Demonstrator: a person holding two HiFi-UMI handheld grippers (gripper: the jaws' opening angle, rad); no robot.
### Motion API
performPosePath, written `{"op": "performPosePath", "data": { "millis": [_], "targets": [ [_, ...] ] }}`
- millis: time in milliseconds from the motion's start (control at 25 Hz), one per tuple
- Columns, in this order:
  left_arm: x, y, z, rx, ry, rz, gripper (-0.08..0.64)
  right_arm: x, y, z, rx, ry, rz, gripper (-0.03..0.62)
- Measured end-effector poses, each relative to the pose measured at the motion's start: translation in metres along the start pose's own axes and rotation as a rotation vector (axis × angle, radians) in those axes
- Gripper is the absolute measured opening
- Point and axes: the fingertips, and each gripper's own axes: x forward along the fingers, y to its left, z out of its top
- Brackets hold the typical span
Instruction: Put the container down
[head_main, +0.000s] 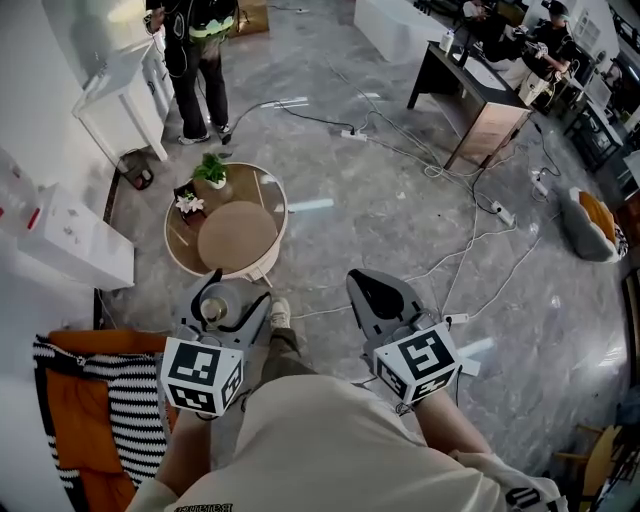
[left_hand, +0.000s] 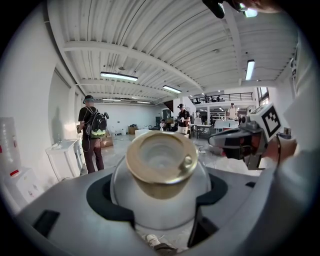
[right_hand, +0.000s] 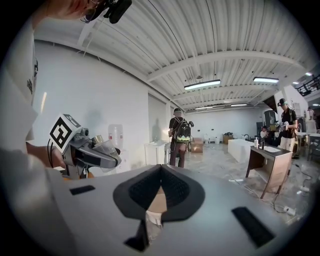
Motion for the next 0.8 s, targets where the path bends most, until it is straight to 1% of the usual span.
{"op": "performPosePath", "data": {
  "millis": [160,360,560,800],
  "targets": [
    [0.031,0.036,0.002,-0.024,0.014,-0.004,0.334,0.044,-0.016,0.003,-0.008,0.03,-0.011,-0.003],
    [0.07,0.083,0.015,-0.041,0.034,-0.01,0.334,0.101,-0.034,0.013,0.002,0.068,-0.009,-0.003],
    [0.114,0.142,0.029,-0.043,0.054,-0.027,0.334,0.17,-0.051,0.026,0.018,0.094,-0.019,-0.003],
    [0.164,0.209,0.051,-0.04,0.051,-0.046,0.334,0.247,-0.07,0.045,0.026,0.119,-0.038,-0.003]
  ]
}}
